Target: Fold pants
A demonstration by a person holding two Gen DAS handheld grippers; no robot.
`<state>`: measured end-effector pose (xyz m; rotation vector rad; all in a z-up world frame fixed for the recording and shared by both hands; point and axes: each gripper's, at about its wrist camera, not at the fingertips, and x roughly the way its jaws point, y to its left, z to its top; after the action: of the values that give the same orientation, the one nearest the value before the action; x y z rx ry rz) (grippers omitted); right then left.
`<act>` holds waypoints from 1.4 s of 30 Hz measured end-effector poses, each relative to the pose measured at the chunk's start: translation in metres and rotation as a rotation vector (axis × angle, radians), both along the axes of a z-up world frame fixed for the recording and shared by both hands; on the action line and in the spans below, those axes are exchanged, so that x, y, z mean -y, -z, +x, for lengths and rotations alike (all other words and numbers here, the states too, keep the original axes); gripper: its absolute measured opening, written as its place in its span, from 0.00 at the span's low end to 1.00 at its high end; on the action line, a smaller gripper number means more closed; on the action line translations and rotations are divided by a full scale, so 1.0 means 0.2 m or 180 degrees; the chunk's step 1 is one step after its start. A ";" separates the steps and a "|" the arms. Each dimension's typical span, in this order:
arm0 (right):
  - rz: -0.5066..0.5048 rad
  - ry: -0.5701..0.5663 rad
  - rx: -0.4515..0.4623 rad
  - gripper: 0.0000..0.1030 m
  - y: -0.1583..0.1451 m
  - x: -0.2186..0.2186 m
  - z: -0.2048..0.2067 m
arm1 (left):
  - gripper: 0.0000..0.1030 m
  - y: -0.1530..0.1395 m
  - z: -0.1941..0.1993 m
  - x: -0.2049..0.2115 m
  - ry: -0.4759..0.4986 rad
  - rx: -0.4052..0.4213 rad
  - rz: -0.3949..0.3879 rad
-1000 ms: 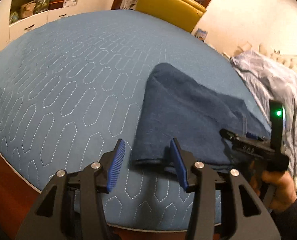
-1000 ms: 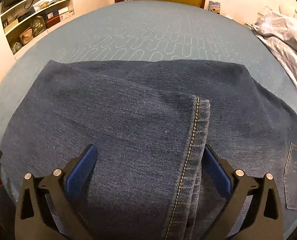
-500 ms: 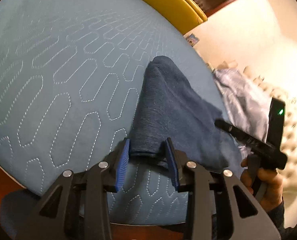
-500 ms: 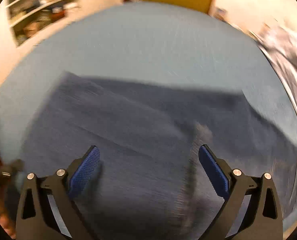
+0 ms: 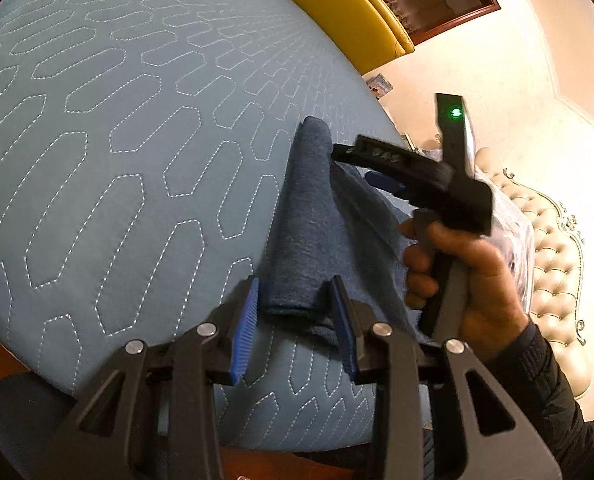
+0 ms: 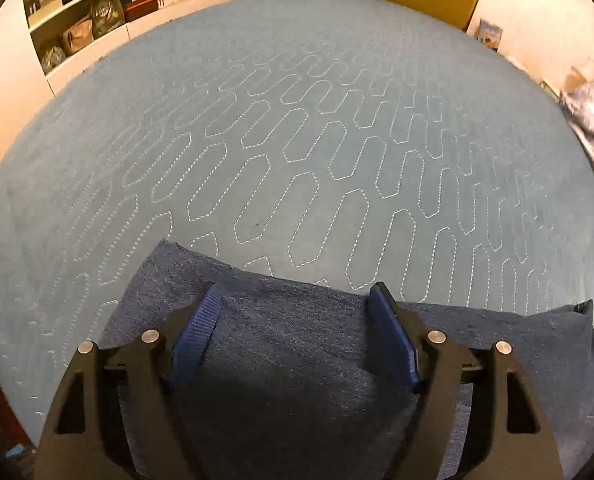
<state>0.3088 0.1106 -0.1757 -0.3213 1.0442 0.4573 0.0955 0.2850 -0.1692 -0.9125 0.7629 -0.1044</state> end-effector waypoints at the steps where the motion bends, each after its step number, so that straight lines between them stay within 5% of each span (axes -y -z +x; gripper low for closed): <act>1: 0.0011 0.0044 0.0017 0.72 -0.05 0.02 0.00 | 0.28 0.00 0.01 0.00 -0.0007 -0.0015 0.0013; 6: -0.0015 -0.0282 -0.0370 0.80 -0.18 0.00 -0.12 | 0.19 -0.04 -0.03 0.04 -0.0035 0.0033 0.0040; 11: -0.0076 -0.0634 -0.0684 0.84 -0.26 -0.17 -0.24 | 0.16 -0.16 -0.05 0.10 -0.0080 0.0077 0.0341; 18: -0.0770 -0.0780 -0.0656 0.83 -0.15 -0.38 -0.26 | 0.13 -0.33 -0.05 0.26 -0.0124 0.0136 0.0892; 22: -0.0897 -0.0732 -0.0580 0.41 -0.07 -0.45 -0.27 | 0.13 -0.36 -0.06 0.32 -0.0126 0.0204 0.0944; 23: -0.0890 -0.0747 -0.0556 0.35 -0.08 -0.44 -0.28 | 0.15 -0.35 -0.06 0.32 -0.0168 0.0195 0.0925; 24: -0.0894 -0.0755 -0.0516 0.32 -0.09 -0.44 -0.29 | 0.33 -0.33 -0.07 0.31 -0.0257 0.0157 0.0844; 25: -0.0856 -0.0751 -0.0509 0.29 -0.10 -0.42 -0.30 | 0.63 -0.30 -0.07 0.29 -0.0296 0.0110 0.0753; 31: -0.0638 -0.0701 -0.0553 0.23 -0.18 -0.34 -0.30 | 0.65 -0.16 0.00 0.33 -0.0375 -0.0024 0.0512; 33: -0.0521 -0.0666 -0.0582 0.21 -0.19 -0.28 -0.27 | 0.59 -0.15 0.04 0.37 -0.0403 -0.0035 0.0505; 36: -0.0256 -0.0595 -0.0657 0.17 -0.27 -0.20 -0.23 | 0.16 -0.24 0.11 0.49 -0.0347 -0.0073 0.0948; 42: 0.0662 -0.0462 -0.0596 0.15 -0.69 0.30 -0.16 | 0.12 -0.67 0.13 0.96 -0.0249 0.0372 0.2173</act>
<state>0.2776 0.0502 -0.0378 -0.1712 1.1483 0.7319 0.1216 0.0937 -0.0350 -0.2815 0.5915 0.1652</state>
